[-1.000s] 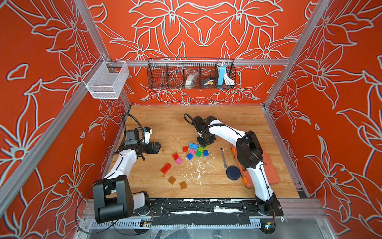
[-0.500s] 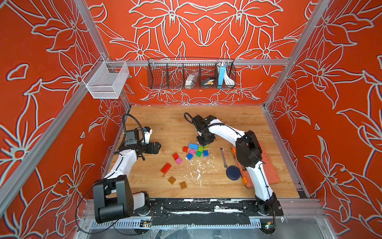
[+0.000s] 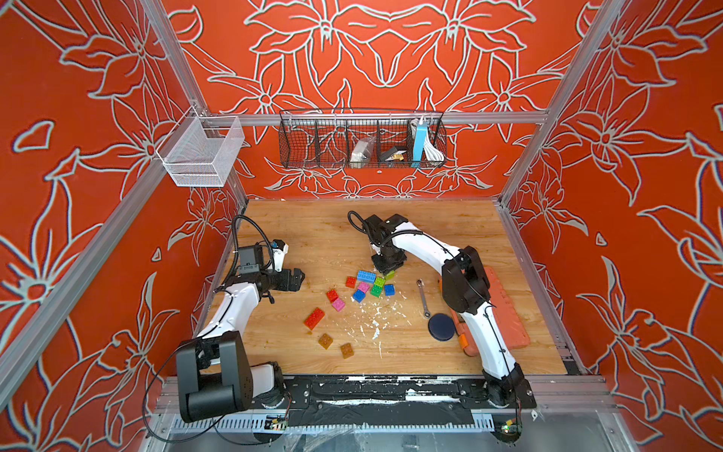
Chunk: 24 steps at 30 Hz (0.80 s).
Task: Assemble the letter h with lego
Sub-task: Assemble the lego brick with the lego brick.
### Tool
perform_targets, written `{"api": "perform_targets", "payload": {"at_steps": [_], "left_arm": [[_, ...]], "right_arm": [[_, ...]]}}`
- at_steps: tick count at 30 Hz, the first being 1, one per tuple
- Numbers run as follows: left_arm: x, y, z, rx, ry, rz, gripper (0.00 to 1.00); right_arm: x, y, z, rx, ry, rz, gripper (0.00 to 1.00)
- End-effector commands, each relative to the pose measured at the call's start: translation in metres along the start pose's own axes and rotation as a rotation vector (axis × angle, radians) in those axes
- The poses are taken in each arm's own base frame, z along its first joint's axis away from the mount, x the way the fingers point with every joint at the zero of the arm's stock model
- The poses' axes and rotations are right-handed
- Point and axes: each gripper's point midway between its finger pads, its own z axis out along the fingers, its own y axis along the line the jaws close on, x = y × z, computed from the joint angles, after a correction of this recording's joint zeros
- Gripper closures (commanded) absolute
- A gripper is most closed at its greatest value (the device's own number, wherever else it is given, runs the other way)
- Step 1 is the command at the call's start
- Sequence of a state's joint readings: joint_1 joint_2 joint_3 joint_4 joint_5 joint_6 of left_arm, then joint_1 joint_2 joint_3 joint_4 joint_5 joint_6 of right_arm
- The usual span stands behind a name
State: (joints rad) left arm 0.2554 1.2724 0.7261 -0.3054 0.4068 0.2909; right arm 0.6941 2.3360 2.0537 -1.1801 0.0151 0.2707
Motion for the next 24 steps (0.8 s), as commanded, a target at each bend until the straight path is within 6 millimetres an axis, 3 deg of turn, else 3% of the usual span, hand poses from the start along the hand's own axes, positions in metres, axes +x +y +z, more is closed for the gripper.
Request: {"api": "perform_targets", "payload": {"at_steps": [1, 12, 24], "left_arm": [[-0.001, -0.002, -0.002, 0.01, -0.003, 0.007, 0.0], [0.001, -0.002, -0.003, 0.009, 0.005, 0.007, 0.0], [0.004, -0.002, -0.004, 0.002, 0.011, 0.018, 0.0]], "right_arm": [[0.027, -0.005, 0.061, 0.048, 0.175, -0.01, 0.73], [0.005, -0.007, 0.002, 0.033, 0.07, -0.013, 0.73], [-0.003, -0.007, 0.006, 0.048, 0.072, -0.024, 0.63]]}}
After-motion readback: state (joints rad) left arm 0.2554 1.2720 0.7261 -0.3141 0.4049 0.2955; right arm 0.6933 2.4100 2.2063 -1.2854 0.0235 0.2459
